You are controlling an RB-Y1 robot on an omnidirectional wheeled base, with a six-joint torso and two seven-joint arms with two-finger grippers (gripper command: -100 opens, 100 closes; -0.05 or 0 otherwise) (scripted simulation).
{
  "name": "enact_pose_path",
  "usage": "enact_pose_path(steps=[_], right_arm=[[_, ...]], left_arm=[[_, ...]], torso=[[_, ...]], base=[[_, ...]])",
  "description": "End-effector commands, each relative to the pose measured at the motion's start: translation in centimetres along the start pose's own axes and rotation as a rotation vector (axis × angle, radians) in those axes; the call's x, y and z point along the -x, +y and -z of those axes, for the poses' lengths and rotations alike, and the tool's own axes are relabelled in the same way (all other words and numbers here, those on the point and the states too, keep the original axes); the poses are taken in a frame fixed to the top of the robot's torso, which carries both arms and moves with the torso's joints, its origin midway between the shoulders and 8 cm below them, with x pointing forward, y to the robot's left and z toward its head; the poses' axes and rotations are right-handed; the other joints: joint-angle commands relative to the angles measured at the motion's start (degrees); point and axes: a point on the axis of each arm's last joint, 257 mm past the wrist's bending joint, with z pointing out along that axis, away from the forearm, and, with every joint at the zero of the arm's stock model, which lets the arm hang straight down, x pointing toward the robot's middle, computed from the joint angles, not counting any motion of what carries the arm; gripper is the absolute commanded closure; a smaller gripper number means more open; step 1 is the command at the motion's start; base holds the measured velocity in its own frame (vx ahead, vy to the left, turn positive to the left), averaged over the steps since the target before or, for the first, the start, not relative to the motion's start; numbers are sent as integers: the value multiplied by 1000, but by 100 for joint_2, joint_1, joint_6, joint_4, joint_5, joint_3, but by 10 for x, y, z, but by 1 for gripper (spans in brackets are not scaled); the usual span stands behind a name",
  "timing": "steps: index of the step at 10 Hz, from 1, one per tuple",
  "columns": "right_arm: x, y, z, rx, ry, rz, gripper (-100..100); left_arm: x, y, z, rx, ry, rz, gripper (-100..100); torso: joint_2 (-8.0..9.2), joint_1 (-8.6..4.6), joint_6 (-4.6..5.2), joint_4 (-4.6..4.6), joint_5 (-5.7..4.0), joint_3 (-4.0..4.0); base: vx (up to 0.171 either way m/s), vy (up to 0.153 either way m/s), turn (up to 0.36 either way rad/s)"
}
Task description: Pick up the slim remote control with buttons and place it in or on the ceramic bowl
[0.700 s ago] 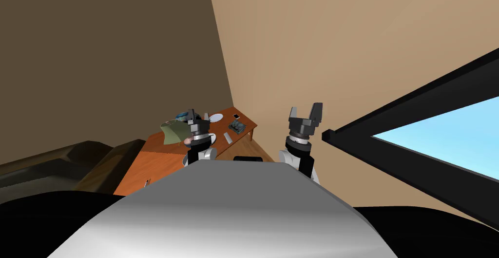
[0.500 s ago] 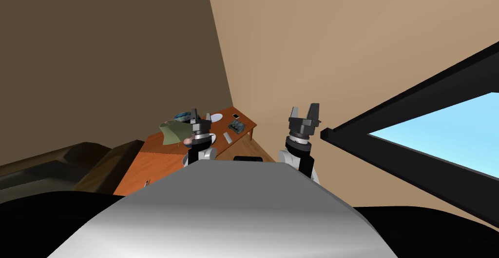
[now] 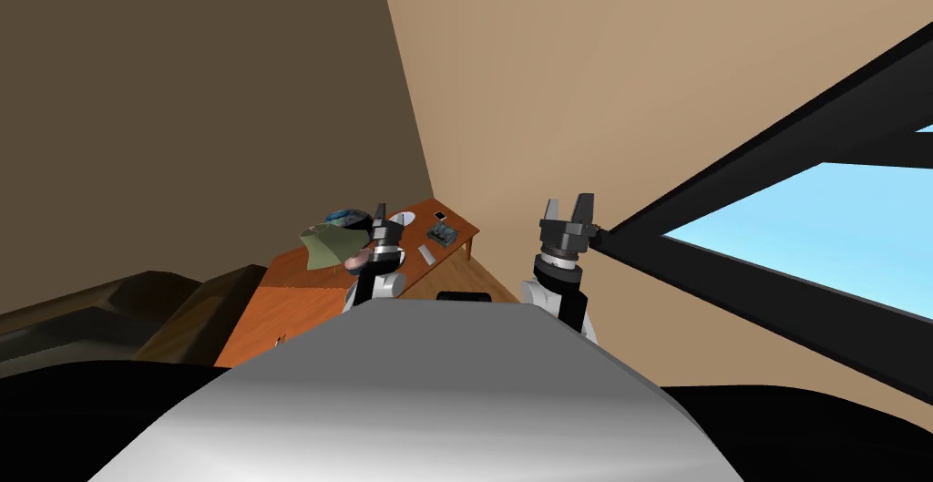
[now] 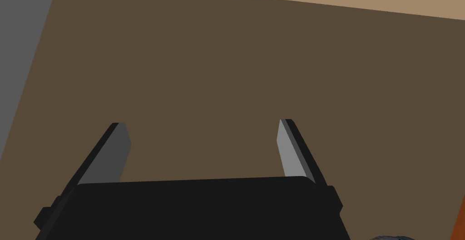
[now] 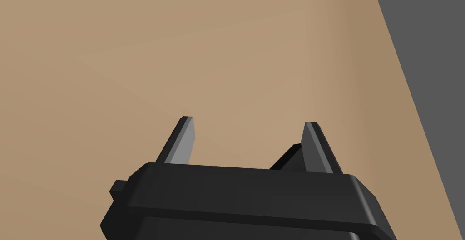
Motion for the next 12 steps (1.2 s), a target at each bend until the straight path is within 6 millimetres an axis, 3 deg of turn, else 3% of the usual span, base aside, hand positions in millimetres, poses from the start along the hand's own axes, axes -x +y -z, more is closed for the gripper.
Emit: enact_pose_path(steps=[1, 4, 5, 6, 7, 8, 9, 12], right_arm=[[0, 0, 0, 0, 0, 0, 0], [0, 0, 0, 0, 0, 0, 0], [0, 0, 0, 0, 0, 0, 0], [0, 0, 0, 0, 0, 0, 0], [0, 0, 0, 0, 0, 0, 0], [0, 0, 0, 0, 0, 0, 0], [0, 0, 0, 0, 0, 0, 0], [0, 0, 0, 0, 0, 0, 0]], left_arm=[[-6, 26, 0, 72, 28, -10, -100], [-12, 60, -1, 168, 63, -27, -100], [-12, 62, 0, 177, 64, -27, -100], [-14, 79, 0, 225, 82, -38, -100], [-14, 81, 1, 232, 83, -38, -100], [-16, 99, 2, 281, 101, -51, -100], [-16, 101, 2, 292, 103, -52, -100], [-17, 140, 8, 402, 139, -84, -100]], torso=[[0, 0, 0, 0, 0, 0], [-9, -4, -2, -2, -1, -5], [-11, -5, 0, -2, -1, -6], [-13, -7, -2, -3, -2, -7], [-14, -8, -1, -3, -2, -8], [-16, -9, -2, -3, -2, -9], [-13, -8, -1, -3, -2, -7], [-18, -8, -3, -4, -2, -10]], base=[[-80, 48, -89], [-53, 33, -66], [-40, 23, -44], [-40, 24, -61], [-35, 20, -41], [-46, 23, -78], [-36, 23, -42], [-34, 23, -68]])
